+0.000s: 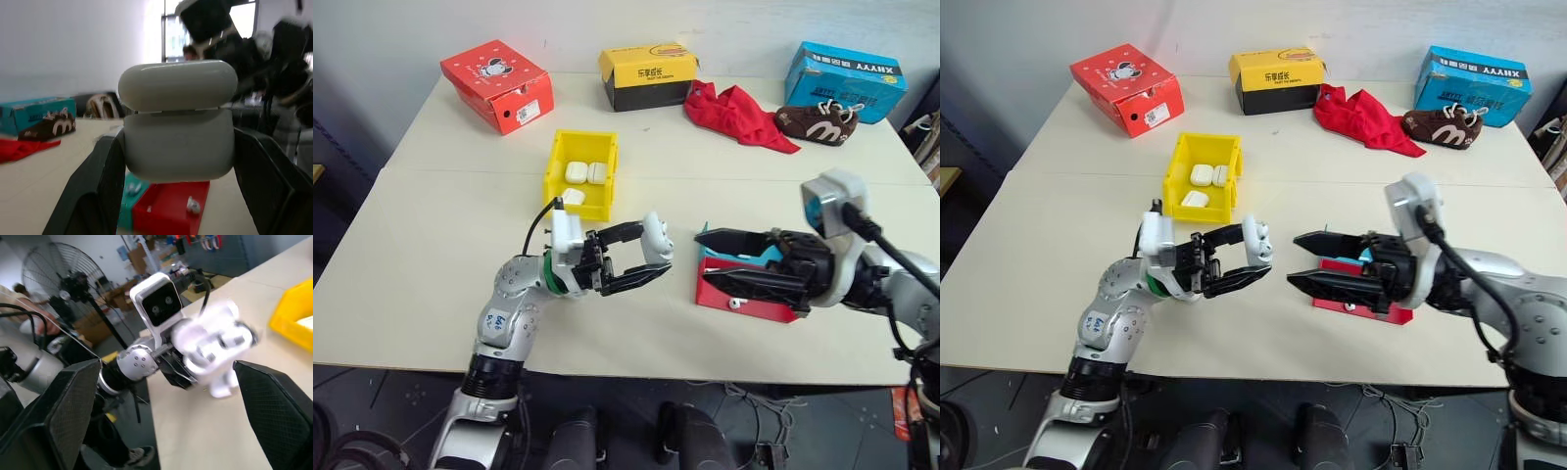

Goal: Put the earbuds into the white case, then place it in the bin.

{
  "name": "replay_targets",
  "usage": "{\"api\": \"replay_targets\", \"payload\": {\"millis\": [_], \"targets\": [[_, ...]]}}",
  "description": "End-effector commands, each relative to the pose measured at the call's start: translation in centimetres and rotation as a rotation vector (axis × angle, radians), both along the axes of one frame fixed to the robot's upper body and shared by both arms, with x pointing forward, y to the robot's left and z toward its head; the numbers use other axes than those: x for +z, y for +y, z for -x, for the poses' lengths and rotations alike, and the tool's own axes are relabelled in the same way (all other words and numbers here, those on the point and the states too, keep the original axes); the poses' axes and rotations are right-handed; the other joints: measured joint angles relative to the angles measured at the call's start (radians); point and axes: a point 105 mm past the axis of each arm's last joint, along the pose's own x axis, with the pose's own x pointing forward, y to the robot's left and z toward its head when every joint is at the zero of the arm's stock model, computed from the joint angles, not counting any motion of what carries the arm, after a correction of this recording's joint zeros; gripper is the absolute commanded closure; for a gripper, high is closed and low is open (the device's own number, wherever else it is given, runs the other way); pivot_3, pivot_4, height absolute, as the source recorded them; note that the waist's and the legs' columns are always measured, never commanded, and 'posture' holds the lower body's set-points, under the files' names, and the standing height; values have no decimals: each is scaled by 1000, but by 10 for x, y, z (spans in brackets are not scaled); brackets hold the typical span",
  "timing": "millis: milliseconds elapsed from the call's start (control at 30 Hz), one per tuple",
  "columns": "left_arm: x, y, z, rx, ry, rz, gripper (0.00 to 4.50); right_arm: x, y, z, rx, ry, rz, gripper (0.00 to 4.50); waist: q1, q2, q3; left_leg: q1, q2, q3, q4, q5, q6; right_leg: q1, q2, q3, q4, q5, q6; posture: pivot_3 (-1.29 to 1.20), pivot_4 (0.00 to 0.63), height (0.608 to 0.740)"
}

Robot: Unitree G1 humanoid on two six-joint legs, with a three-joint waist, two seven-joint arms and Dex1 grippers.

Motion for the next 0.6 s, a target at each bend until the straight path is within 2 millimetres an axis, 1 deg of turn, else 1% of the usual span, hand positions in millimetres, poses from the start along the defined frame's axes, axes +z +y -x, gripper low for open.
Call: {"api": "replay_targets", "payload": {"millis": [33, 133, 167, 200, 233, 333, 400, 600], "targets": [[1, -6, -1, 22, -67, -137, 1708, 7, 7, 3, 7, -187, 123, 628, 4, 0, 0, 0, 0, 0, 0, 0, 0, 0, 0, 0, 0, 0, 0, 0, 150, 740], [-2, -8, -1, 18, -71, -189, 1708, 4, 23, -2, 26, -289, 187, 1651, 4, 0, 0, 0, 0, 0, 0, -1, -1, -1, 0, 0, 0, 0, 0, 0, 150, 740], [-4, -11, 0, 8, -78, -208, 1708, -1, 29, -8, 9, -319, 238, 2055, 3, 0, 0, 0, 1, 0, 0, -1, -1, -1, 0, 0, 0, 0, 0, 0, 150, 740], [-4, -12, 1, 1, -80, -221, 1708, -6, 34, -11, 7, -347, 283, 2350, 4, 0, 0, 0, 1, 0, 0, -1, -1, -1, 0, 0, 0, 0, 0, 0, 150, 740], [-5, -13, 1, -2, -75, -227, 1708, -8, 38, -12, 20, -375, 304, 2755, 4, 0, 0, -1, 1, 0, 0, -1, -1, -2, 0, 0, 0, 0, 0, 0, 150, 740], [-7, -17, 2, -5, -63, -226, 1708, -14, 49, -16, 37, -424, 343, 3808, 9, 0, 0, -2, 1, 0, 0, -1, -2, -2, 0, 0, 3, 0, 0, 0, 150, 740], [-9, -18, 3, -6, -63, -233, 1708, -18, 51, -18, 33, -422, 357, 4465, 12, 0, 0, -3, 0, 0, 0, 0, -1, -3, 0, -1, 4, 0, 0, 0, 150, 740], [-9, -20, 5, -3, -62, -225, 1708, -31, 45, -33, -27, -418, 451, 4465, 10, 0, 0, -4, -1, 0, 1, 0, 0, -3, 0, -1, 3, 1, 1, 0, 150, 740]]}}
